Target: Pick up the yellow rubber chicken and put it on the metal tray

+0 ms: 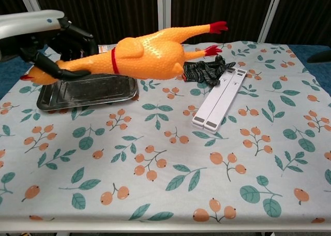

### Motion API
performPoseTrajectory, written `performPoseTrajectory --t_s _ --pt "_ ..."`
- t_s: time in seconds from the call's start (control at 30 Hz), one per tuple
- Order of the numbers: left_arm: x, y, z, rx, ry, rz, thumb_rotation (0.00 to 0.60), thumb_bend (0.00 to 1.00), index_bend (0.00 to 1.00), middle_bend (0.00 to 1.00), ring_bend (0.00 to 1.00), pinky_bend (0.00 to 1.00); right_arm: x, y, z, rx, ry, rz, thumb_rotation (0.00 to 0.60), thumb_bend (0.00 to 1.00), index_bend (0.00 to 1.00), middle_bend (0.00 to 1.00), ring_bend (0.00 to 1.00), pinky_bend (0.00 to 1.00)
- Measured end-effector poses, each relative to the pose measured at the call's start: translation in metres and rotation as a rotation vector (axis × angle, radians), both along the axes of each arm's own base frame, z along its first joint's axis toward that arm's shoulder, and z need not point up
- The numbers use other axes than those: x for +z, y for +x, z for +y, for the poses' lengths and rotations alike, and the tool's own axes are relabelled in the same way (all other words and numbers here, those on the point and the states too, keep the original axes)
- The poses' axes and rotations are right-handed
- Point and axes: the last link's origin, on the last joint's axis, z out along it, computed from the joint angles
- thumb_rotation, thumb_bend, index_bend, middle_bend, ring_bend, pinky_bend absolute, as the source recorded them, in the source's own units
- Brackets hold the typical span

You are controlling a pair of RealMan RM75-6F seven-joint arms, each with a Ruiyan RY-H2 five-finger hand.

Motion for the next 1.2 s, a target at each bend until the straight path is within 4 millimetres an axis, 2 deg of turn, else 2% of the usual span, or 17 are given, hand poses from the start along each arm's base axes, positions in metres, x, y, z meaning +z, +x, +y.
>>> performPoseTrajectory --t_s 0.13,0.43,0.63,0.77,0.87,0.97,1.1,1.2 --pt "-0.001 0.018 0.007 -0.003 -0.011 0.002 0.6 0.67 0.78 0.78 0.68 0.74 -0.019 0.025 -0.018 0.016 0.004 0.047 0.6 0.0 0.0 0.19 0.0 0.09" --pt "0.003 0.036 0.014 0.026 -0.035 -0.005 0.6 0.67 0.78 0.78 0.68 0.74 -0.059 0.073 -0.042 0.065 0.028 0.112 0.6 0.0 0.0 0.19 0.0 0.09" --pt "0.006 0.045 0.018 0.037 -0.039 0.01 0.6 0.67 0.78 0.78 0.68 0.74 -0.079 0.093 -0.051 0.079 0.037 0.134 0.6 0.0 0.05 0.22 0.0 0.09" --pt "0.008 0.05 0.018 0.034 -0.038 0.012 0.6 0.68 0.78 0.78 0.68 0.74 -0.087 0.099 -0.056 0.078 0.028 0.148 0.6 0.01 0.09 0.25 0.0 0.09" --pt "0.009 0.052 0.018 0.032 -0.037 0.015 0.6 0.68 0.78 0.78 0.68 0.74 -0.09 0.102 -0.059 0.068 0.029 0.147 0.6 0.04 0.18 0.28 0.01 0.1" --pt "0.009 0.055 0.017 0.029 -0.036 0.017 0.6 0.68 0.78 0.78 0.68 0.74 -0.093 0.106 -0.064 0.062 0.024 0.135 0.6 0.08 0.29 0.36 0.07 0.12" --pt "0.009 0.058 0.016 0.025 -0.034 0.014 0.6 0.67 0.78 0.78 0.68 0.74 -0.096 0.112 -0.067 0.059 0.027 0.125 0.6 0.15 0.43 0.46 0.17 0.12" --pt "0.009 0.059 0.016 0.02 -0.026 0.023 0.6 0.67 0.78 0.78 0.68 0.74 -0.097 0.117 -0.069 0.065 0.02 0.12 0.6 0.2 0.57 0.58 0.28 0.13"
